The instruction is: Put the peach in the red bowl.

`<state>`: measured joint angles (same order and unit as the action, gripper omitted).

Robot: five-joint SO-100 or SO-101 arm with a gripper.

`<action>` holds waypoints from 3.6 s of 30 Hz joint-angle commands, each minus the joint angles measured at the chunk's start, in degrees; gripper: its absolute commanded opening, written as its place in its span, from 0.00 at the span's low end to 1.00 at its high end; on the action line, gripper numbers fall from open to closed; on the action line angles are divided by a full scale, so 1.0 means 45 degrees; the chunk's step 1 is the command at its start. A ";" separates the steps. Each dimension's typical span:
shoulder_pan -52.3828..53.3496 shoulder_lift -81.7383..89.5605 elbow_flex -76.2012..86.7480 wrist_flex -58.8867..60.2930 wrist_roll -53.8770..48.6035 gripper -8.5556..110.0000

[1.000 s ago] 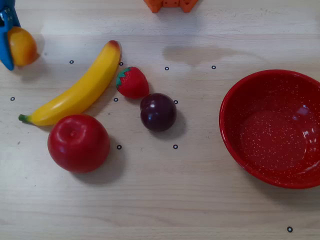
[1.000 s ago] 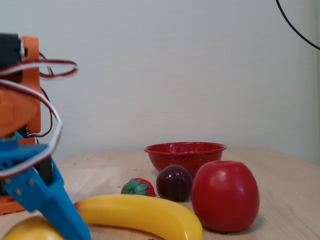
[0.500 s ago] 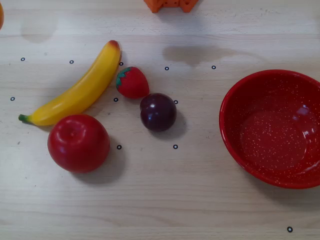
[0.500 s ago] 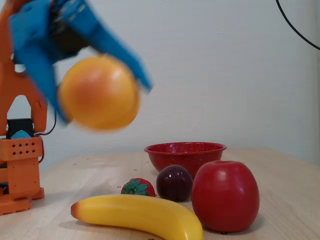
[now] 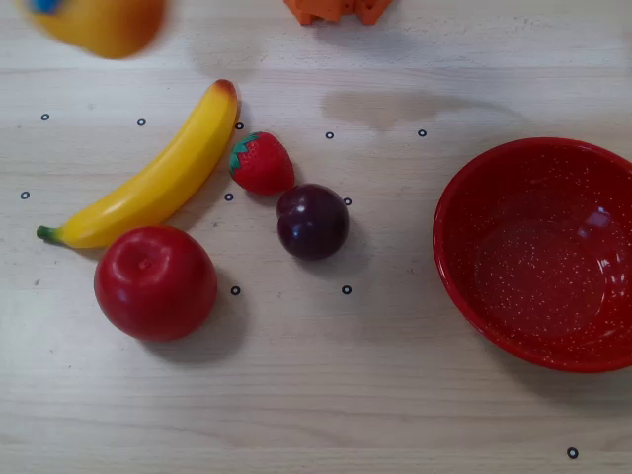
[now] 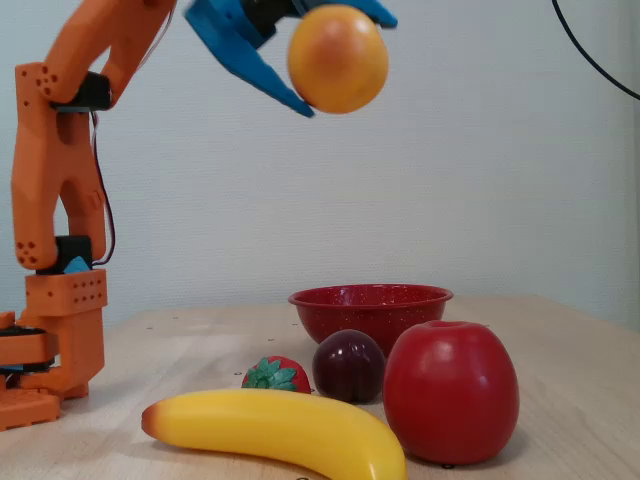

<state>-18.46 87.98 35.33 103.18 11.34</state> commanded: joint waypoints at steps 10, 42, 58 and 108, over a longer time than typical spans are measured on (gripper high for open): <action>0.7598 0.0898 0.0195 -0.1309 -0.6484 0.07; 0.9980 -0.3535 0.7891 -0.7500 -0.1738 0.54; 0.8535 -0.0605 0.6758 -0.6973 -0.2949 0.11; 0.3086 2.0254 2.9590 -1.3164 -0.1641 0.07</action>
<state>-3.43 176.92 169.54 47.02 3.08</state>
